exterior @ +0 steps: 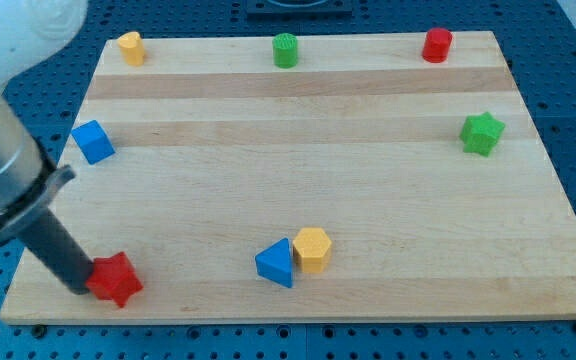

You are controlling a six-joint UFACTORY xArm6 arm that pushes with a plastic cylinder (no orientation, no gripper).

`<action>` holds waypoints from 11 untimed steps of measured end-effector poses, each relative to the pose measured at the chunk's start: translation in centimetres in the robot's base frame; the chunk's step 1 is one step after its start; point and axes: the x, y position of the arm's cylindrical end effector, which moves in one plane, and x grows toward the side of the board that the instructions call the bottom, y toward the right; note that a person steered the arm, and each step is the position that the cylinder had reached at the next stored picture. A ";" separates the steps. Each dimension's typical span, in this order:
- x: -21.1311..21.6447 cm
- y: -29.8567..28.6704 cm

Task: Push the red star left to the blue triangle

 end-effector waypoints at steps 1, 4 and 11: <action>0.0 2.4; 2.3 3.4; 2.2 4.6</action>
